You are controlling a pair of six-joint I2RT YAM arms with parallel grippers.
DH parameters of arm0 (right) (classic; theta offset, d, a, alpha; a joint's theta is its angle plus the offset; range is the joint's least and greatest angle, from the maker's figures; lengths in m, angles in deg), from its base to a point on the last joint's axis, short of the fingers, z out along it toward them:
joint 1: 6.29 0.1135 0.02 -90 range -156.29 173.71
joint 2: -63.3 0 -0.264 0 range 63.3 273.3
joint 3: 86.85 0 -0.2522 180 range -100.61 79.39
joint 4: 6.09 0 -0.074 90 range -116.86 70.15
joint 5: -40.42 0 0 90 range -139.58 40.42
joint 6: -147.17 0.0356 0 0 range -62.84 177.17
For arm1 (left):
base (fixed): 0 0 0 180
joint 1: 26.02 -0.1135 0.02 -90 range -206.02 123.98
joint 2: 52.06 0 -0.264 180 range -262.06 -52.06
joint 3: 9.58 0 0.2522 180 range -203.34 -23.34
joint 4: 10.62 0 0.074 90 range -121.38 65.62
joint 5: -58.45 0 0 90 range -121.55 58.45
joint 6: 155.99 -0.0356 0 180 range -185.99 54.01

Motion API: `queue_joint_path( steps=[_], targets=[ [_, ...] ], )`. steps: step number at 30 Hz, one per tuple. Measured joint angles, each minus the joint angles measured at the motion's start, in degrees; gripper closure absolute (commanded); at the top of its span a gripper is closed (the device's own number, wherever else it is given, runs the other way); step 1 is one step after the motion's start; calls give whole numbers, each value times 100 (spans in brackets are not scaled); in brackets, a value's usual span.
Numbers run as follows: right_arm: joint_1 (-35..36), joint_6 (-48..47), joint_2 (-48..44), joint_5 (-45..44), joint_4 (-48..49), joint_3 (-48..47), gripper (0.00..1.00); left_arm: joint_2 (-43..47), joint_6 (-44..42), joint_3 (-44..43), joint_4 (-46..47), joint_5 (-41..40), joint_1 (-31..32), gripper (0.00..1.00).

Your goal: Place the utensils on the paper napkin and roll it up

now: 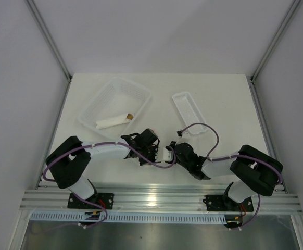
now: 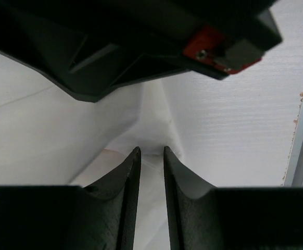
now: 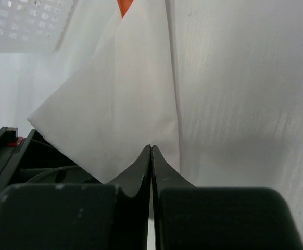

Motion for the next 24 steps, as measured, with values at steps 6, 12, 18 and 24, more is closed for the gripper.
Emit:
queue_joint_path(
  steps=[6, 12, 18, 24],
  targets=[
    [98, -2, 46, -4, 28, -2, 100, 0, -39, 0, 0, -7, -9, 72],
    [166, 0, 234, 0, 72, -57, 100, 0, -50, 0, -4, -35, -28, 72],
    [168, 55, 636, 13, 293, -223, 100, 2, -52, 0, -26, -122, -79, 72],
    [168, 216, 691, -50, 321, -247, 100, 7, -57, -2, -42, -138, -96, 72]
  ],
)
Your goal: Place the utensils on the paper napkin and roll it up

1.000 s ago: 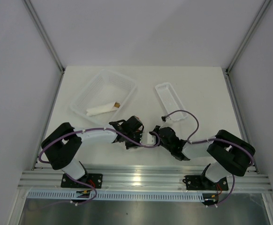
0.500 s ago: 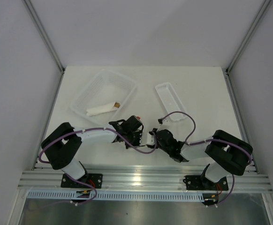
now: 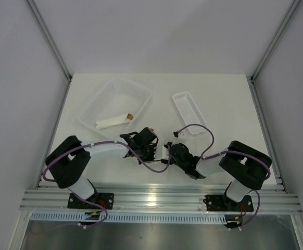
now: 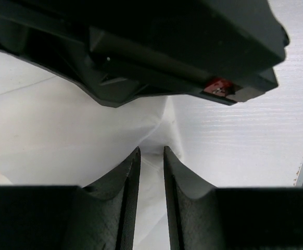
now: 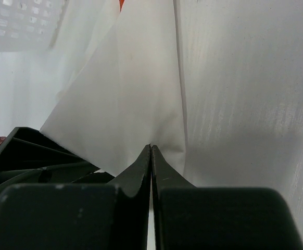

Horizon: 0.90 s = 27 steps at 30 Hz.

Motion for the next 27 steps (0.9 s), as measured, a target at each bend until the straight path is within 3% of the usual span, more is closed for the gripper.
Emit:
queue_joint_path(
  steps=[18, 24, 27],
  targets=[
    [50, 236, -13, -118, -101, -7, 100, 511, -33, 2, -695, 103, -232, 73],
    [55, 238, 9, -127, -72, -7, 100, 723, 186, -96, -855, 271, -566, 80],
    [55, 238, 11, -127, -68, -7, 100, 791, 522, -361, -881, 341, -807, 92]
  ],
)
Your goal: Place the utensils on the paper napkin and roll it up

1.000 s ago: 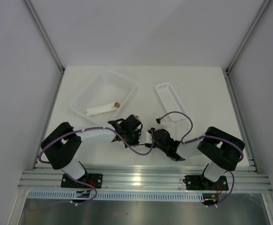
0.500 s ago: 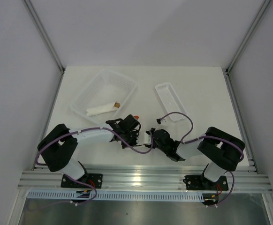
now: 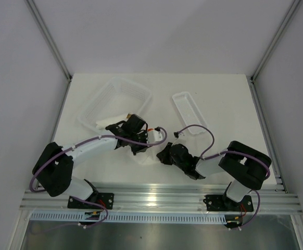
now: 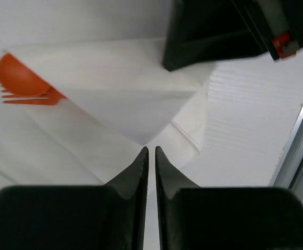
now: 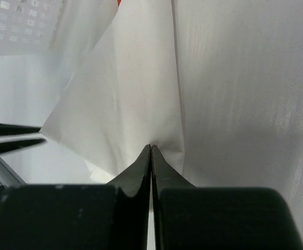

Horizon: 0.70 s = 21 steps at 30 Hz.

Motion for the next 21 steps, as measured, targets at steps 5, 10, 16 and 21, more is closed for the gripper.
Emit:
queue_joint_path(
  steps=[5, 10, 16, 21],
  targets=[
    [0, -4, 0, 0, 7, 0, 100, 7, 610, -546, -17, 114, -87, 99],
    [0, -7, 2, 2, 11, 0, 100, -17, 1231, -708, -127, 267, -155, 97],
    [2, -2, 44, 2, 79, 0, 100, -437, 1582, -800, -160, 385, -133, 96],
    [7, -2, 44, 0, 81, 0, 100, -981, 1652, -855, -280, 278, -136, 96]
  ],
)
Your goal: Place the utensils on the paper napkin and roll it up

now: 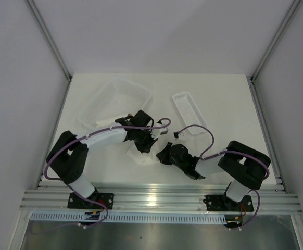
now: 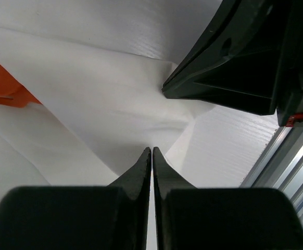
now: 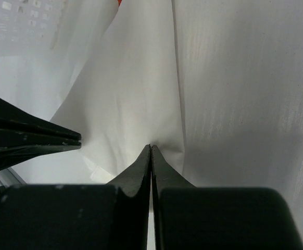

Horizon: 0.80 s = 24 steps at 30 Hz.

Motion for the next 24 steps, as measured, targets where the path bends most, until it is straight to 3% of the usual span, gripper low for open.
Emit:
queue_joint_path(
  steps=[10, 24],
  targets=[
    [0, -4, 0, 4, 11, 0, 100, -876, 343, -540, -463, -326, -199, 95],
    [31, -162, -157, 11, -140, 52, 99, -1104, 605, -533, -702, -479, -243, 93]
  ],
)
